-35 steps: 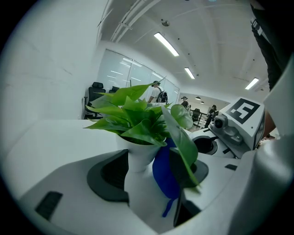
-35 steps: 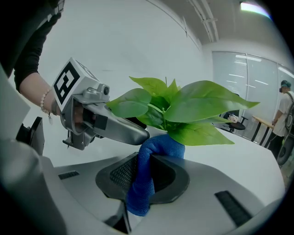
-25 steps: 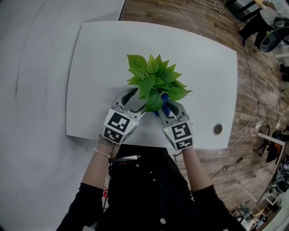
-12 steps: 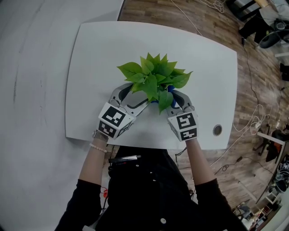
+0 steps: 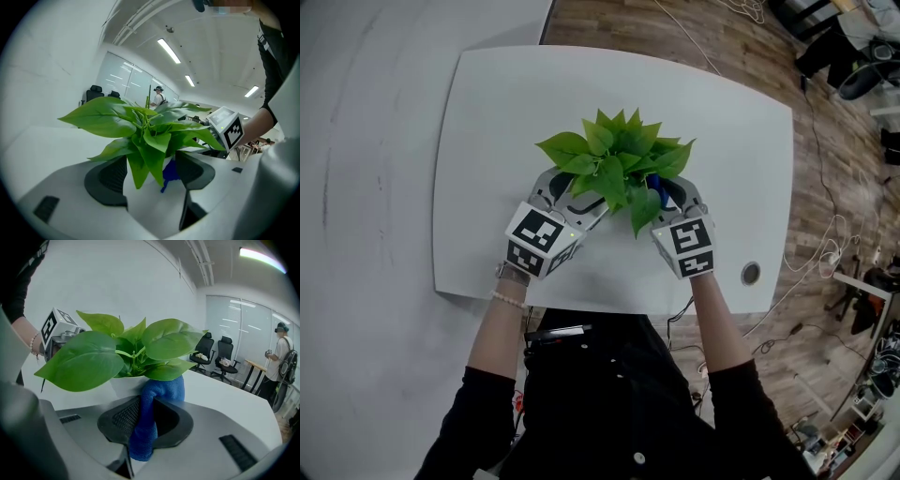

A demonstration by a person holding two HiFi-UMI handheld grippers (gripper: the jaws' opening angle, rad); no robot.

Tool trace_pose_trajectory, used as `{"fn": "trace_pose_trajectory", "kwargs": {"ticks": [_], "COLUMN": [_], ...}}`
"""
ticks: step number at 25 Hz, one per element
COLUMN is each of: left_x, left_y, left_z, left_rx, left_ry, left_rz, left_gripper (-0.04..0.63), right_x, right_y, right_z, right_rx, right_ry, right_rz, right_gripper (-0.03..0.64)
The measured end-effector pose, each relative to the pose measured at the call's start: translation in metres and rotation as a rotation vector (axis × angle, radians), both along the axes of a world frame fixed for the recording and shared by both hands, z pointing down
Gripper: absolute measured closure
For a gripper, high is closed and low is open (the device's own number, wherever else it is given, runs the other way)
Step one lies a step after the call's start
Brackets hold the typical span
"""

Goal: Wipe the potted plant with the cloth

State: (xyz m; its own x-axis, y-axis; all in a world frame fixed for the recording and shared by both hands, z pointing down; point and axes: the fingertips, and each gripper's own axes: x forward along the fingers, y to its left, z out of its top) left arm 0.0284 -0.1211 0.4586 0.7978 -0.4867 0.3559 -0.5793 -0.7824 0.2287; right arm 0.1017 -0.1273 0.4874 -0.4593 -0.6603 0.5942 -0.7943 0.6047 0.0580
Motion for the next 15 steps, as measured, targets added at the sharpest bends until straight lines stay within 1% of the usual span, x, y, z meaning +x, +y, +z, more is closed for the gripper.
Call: {"fn": "trace_pose_trajectory", "kwargs": {"ticks": [6,15], "left_x": [0.000,0.003], "left_y": [-0.001,-0.002], "left_z": [0.002,-0.003], "left_rx": [0.019,0.008], "left_ry": [-0.019,-0.028], "left_rz": [-0.026,-0.071], "left_gripper": [0.275,0.276], "right_x": [-0.001,-0.013], "right_y": [0.000,0.021], "right_z": [0.003,0.002], "right_rx": [0.008,-0.021], "right_ry": [-0.013,-0.039], "right_rz": [0.000,-0.009], "right_gripper": [0.523,0.523]}}
